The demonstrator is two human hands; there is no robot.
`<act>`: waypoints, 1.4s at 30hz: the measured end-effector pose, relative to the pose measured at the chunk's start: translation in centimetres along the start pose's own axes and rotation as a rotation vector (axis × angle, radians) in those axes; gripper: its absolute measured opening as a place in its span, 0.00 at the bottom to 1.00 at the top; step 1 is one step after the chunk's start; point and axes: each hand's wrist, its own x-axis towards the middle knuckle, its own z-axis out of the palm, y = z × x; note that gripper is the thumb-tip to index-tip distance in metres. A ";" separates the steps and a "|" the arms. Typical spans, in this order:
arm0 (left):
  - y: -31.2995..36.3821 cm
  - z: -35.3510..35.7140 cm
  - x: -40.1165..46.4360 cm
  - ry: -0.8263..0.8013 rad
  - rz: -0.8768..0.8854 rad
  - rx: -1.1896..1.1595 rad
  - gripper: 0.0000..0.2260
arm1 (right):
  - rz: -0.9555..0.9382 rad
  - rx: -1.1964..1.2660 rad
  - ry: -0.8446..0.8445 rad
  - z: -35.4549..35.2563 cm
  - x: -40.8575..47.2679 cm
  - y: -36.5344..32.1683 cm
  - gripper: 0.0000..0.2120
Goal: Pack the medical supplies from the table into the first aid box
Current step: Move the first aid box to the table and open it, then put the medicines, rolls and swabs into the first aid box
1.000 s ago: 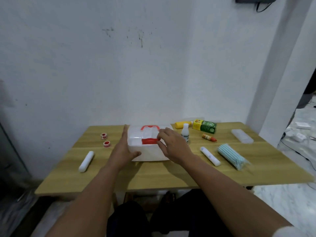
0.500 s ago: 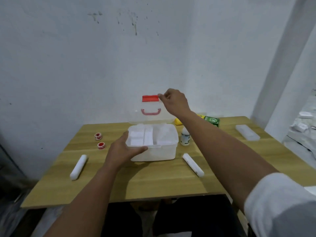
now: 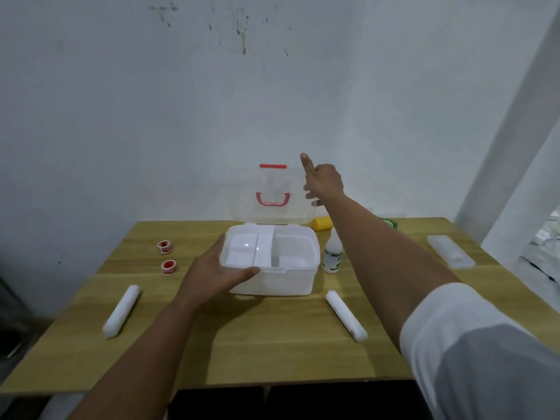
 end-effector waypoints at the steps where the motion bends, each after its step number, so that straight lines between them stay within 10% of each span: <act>1: -0.2 0.0 -0.3 0.027 -0.004 0.005 0.40 | 0.017 -0.014 -0.010 -0.1 0.1 0.0 0.41; 5: -0.9 -0.3 -1.1 0.202 0.034 0.152 0.46 | 0.064 0.028 -0.082 -0.1 -0.2 0.7 0.39; 14: 0.0 0.5 -1.1 -0.043 0.055 -0.023 0.41 | -0.107 -0.463 0.015 -7.6 1.4 8.9 0.11; 26: -0.3 0.5 -0.4 -0.049 0.048 -0.057 0.38 | 0.060 -0.912 -0.148 -10.0 4.2 21.6 0.28; 36: 0.1 -0.2 -0.3 -0.111 0.025 -0.037 0.40 | -0.089 -0.759 -0.018 -14.2 2.3 12.3 0.21; 42: 0.7 -0.7 -0.6 -0.169 0.001 -0.055 0.43 | -0.325 -0.717 -0.312 -12.7 -4.9 1.6 0.22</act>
